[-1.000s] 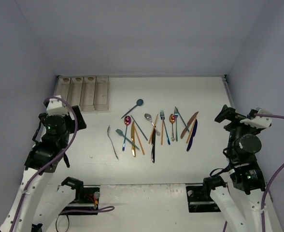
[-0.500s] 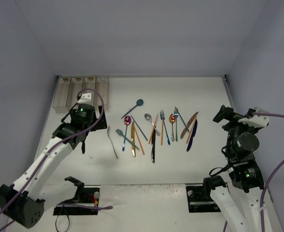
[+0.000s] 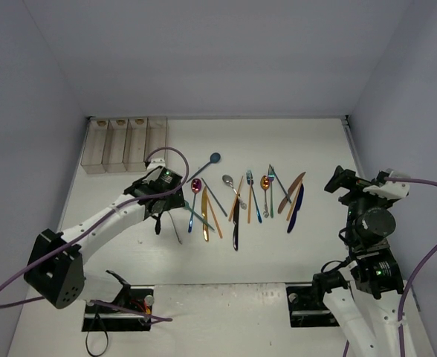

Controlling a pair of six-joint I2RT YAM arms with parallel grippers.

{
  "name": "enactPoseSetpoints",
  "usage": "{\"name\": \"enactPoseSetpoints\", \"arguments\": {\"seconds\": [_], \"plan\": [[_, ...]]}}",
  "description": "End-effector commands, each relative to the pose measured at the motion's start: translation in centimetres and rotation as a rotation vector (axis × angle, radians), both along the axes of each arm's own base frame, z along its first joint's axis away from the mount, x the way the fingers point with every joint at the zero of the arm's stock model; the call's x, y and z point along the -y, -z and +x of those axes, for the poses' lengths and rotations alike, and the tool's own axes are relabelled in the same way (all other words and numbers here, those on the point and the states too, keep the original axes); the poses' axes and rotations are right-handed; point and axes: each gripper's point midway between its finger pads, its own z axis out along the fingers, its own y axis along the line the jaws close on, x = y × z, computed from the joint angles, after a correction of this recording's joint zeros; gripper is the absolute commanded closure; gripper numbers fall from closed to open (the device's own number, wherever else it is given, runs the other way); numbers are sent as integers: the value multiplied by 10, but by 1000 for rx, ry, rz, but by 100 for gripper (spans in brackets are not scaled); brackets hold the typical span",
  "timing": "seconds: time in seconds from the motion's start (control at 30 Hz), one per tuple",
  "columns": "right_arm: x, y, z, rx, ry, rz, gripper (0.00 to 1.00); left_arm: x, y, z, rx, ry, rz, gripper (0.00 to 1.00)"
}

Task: Sort the eating utensils into containers

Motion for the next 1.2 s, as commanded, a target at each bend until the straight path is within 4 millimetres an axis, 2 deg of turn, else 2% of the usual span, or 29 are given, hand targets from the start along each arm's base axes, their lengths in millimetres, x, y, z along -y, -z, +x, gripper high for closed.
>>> {"name": "enactPoseSetpoints", "arguments": {"seconds": [0.0, 0.07, 0.23, 0.43, 0.63, 0.7, 0.8, 0.93, 1.03, 1.17], "plan": [[0, -18, -3, 89, -1, 19, 0, 0, 3, 12, 39, -89, -9, 11], [1, -17, -4, 93, 1, 20, 0, -1, 11, 11, 23, -97, -1, 15], [3, -17, -6, 96, 13, 21, 0, -1, 37, 7, -15, -121, -2, 34], [4, -16, -8, 102, 15, 24, 0, 2, 65, 6, -83, -117, 23, 43], [4, -16, -9, 103, 17, 22, 0, 8, 79, 6, -125, -105, 25, 53], [5, -15, -10, 104, 19, 22, 0, 7, 80, 5, -127, -104, 25, 67], [5, -14, -11, 105, 20, 22, 0, 3, 75, 4, -119, -113, 36, 85], [6, -14, -13, 111, 26, 24, 0, -3, 54, 8, -80, -117, 49, 97], [7, -16, -14, 116, 27, 22, 0, -17, 27, 12, -35, -105, 96, 100], [6, -19, -15, 122, 23, 20, 0, -40, -34, 29, 98, -100, 98, 100]]}}
